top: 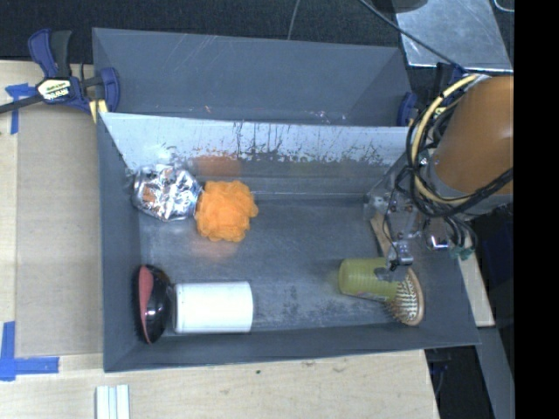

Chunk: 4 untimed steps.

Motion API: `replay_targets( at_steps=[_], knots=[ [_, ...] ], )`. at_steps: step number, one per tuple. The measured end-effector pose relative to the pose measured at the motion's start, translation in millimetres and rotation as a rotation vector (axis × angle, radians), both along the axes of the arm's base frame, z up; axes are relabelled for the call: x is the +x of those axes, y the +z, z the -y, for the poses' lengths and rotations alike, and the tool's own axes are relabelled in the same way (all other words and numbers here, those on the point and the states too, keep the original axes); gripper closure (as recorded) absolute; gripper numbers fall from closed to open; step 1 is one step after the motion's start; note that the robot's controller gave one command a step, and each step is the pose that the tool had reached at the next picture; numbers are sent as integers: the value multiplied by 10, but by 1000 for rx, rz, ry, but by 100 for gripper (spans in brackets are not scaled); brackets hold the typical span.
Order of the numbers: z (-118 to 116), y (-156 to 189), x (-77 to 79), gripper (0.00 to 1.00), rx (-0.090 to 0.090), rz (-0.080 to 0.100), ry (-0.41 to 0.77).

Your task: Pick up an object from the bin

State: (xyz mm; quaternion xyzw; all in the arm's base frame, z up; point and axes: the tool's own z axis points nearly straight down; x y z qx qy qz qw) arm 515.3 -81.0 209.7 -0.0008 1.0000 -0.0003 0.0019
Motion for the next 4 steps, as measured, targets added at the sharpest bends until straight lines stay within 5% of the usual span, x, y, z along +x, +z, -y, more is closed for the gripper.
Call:
replay_targets(
  at_steps=[1,2,3,4],
  knots=[
    [-453,-729,324,0,2,-2,-62],
    [-143,1029,403,0,0,12,16],
    [-538,415,1042,0,1,16,127],
    [-555,-430,1115,0,0,13,318]
  ],
)
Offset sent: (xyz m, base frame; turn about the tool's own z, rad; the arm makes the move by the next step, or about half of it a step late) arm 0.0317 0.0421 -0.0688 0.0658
